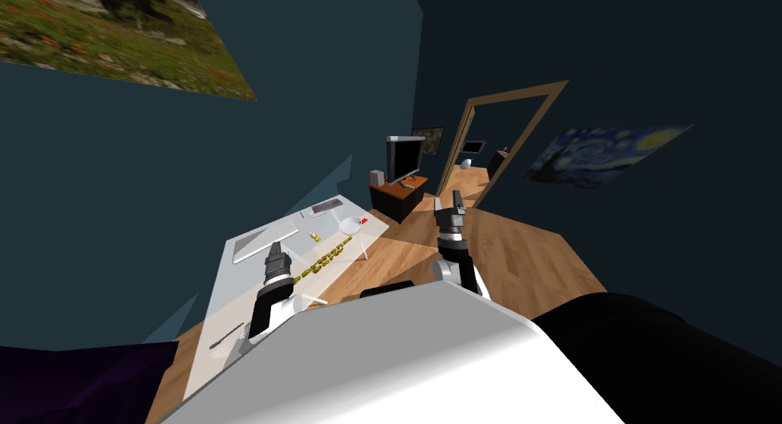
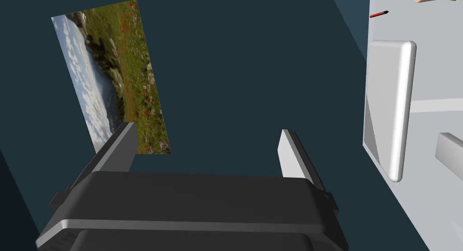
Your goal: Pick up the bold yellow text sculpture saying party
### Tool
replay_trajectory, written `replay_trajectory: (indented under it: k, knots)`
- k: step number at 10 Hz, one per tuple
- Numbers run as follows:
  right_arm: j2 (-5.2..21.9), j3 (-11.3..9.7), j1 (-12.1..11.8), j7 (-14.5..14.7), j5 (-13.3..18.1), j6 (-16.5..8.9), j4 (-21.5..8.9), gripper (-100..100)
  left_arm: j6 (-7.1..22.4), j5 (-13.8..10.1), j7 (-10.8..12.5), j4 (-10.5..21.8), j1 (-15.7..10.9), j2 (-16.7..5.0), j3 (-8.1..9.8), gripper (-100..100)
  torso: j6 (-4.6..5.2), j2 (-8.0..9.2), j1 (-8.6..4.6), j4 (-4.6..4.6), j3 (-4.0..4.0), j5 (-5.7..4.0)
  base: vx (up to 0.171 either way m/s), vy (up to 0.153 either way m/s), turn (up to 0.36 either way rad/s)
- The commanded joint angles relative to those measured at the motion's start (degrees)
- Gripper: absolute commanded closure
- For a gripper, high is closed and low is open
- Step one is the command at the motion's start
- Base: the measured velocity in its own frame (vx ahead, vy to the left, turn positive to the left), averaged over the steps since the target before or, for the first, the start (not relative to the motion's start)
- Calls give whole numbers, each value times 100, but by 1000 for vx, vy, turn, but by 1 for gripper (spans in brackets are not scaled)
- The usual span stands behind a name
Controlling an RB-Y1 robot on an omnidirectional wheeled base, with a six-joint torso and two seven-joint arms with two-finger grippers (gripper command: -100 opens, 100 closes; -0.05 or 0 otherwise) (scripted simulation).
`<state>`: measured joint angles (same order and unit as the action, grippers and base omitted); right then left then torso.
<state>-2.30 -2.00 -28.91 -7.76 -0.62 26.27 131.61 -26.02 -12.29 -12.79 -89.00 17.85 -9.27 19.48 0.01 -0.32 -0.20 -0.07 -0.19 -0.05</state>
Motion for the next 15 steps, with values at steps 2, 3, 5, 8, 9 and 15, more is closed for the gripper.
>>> replay_trajectory:
  k: [2,3,5,8,9,15]
  knots:
    - [0,0,1,0,0,0,0,0,-60,-10,9,288,-32,17,49,-100,2,4,0,0,2,0,37,-53,32]
    - [0,0,1,0,0,0,0,0,-55,-41,17,512,-108,42,171,-100,2,15,13,3,8,2,41,-47,75]
    - [0,0,1,0,0,0,0,0,-51,-68,28,778,-183,73,291,-100,1,10,8,2,6,1,55,-63,90]
    - [0,0,0,0,0,0,0,0,-49,-92,40,1170,-255,110,405,-100,1,0,1,0,0,0,62,-71,62]
    - [0,0,1,0,0,0,0,0,-47,-112,55,1316,-326,151,515,-100,2,3,4,0,1,0,57,-77,86]
    - [0,0,0,0,0,0,0,0,-54,-148,114,2223,-521,268,814,-100,1,-3,-8,-1,-2,-2,64,-79,65]
